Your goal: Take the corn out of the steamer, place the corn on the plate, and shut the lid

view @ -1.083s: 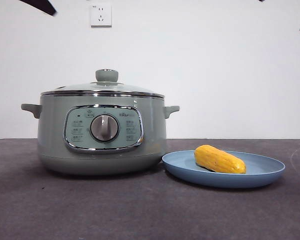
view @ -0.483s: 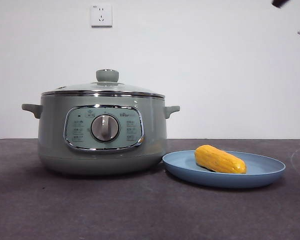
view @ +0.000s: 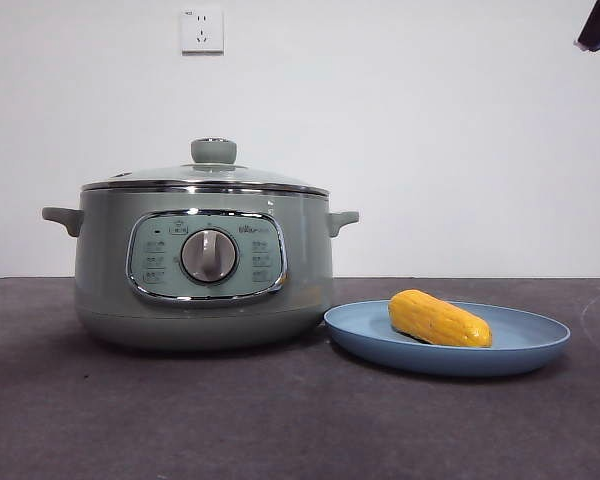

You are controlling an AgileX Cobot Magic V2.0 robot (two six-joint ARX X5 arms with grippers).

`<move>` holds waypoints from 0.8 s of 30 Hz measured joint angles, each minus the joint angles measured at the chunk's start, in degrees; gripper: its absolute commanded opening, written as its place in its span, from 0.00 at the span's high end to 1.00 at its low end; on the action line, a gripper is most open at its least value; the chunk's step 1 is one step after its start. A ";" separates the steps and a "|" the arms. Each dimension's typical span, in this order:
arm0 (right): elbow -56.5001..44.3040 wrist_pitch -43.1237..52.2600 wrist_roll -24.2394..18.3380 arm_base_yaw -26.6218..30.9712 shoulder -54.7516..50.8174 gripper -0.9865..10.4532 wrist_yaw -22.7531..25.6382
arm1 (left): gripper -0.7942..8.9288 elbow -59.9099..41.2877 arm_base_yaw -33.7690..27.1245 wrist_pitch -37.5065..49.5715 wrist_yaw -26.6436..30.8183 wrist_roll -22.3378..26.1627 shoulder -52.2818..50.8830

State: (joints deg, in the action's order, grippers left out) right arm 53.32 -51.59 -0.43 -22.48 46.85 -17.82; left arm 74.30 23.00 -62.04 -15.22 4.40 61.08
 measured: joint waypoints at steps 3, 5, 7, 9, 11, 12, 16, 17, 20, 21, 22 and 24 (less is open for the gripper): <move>0.00 0.00 -0.02 0.00 0.00 0.91 0.00 | 0.92 0.00 0.00 0.00 0.00 0.00 0.00; 0.00 0.00 -0.02 0.00 0.00 0.91 0.00 | 0.92 0.00 0.00 0.00 0.00 0.00 0.00; 0.00 0.00 -0.04 0.00 0.00 0.91 0.00 | 0.92 0.00 0.00 0.00 0.00 0.00 0.00; 0.00 0.00 -0.04 0.00 0.00 0.91 0.00 | 0.92 0.00 0.00 0.17 0.00 0.00 0.00; 0.00 0.00 -0.02 0.00 0.00 0.91 0.00 | 0.92 0.00 0.00 0.70 0.00 0.00 0.00; 0.00 0.00 -0.04 0.00 0.00 0.91 0.00 | 0.92 0.00 0.00 0.81 0.02 0.00 0.00; 0.00 0.00 -0.04 0.00 0.00 0.91 0.00 | 0.92 0.00 0.00 0.79 0.00 0.00 0.00; 0.00 0.00 -0.02 0.00 0.00 0.91 0.00 | 0.92 0.00 0.00 0.79 0.02 0.00 0.00; 0.00 0.00 -0.04 0.00 0.00 0.91 0.00 | 0.92 0.00 0.00 0.87 0.07 0.04 0.00; 0.00 0.02 -0.04 0.00 0.00 0.91 0.00 | 0.92 0.00 0.00 1.33 0.31 0.04 0.00; 0.00 0.00 -0.04 0.00 0.00 0.91 0.00 | 0.92 0.00 0.00 2.60 0.96 0.07 0.00; 0.00 0.00 -0.04 0.00 0.00 0.91 0.00 | 0.92 0.00 -0.37 6.82 2.82 0.59 -0.17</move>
State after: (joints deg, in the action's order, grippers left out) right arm 53.32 -51.59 -0.47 -22.48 46.85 -17.82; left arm 74.30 22.63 -55.22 -12.40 4.99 60.90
